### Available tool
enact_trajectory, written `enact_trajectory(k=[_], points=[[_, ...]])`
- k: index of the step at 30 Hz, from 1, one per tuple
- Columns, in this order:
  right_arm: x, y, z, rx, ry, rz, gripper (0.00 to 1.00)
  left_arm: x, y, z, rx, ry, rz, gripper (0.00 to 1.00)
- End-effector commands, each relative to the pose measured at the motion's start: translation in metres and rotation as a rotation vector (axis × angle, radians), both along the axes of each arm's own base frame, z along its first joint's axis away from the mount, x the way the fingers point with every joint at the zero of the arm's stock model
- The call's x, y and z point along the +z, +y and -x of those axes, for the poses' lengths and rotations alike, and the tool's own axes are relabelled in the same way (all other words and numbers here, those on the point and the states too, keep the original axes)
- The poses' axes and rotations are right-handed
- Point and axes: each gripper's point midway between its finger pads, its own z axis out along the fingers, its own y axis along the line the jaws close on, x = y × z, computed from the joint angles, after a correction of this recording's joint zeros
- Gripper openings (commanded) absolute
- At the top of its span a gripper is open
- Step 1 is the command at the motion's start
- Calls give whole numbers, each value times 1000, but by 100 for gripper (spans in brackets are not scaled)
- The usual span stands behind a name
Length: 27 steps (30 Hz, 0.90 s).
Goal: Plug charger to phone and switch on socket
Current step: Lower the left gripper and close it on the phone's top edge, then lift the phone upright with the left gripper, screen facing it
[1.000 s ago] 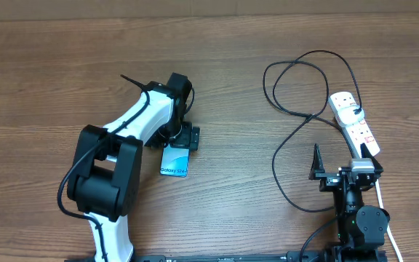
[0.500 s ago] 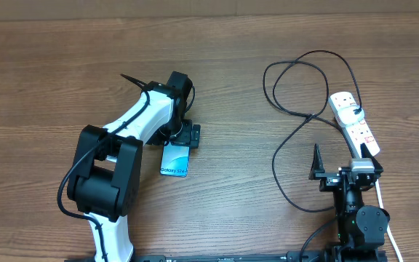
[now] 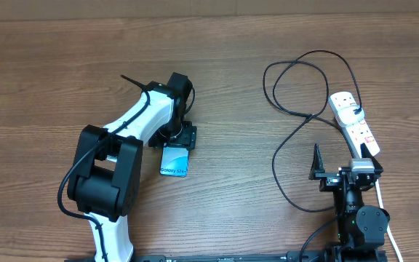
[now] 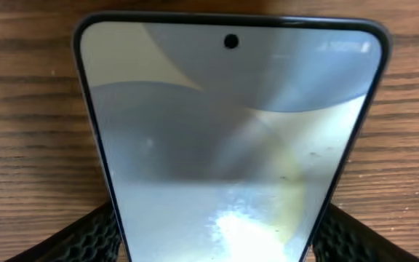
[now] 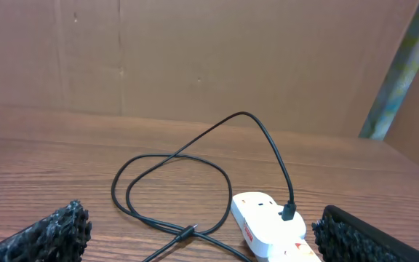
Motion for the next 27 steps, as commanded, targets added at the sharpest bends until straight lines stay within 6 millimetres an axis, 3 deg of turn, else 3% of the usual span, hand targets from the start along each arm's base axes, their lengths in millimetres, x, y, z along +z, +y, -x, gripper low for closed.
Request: enact_trajectory(k=[1,6,14,23,27], points=[[-3,0,0,-1,0,3,100,-4,-2,5,-3,19,-2,75],[-3,0,0,-2,0,3,100,-4,-2,5,-3,19,-2,67],[-3,0,0,-2,0,3,100,-3,-3,7,-6,33,9,65],[-3,0,0,-1,0,3,100,9,-24,8,-54,80,207,52],[-3,0,0,-1,0,3,100,19,-31,7,-64,99,333,52]])
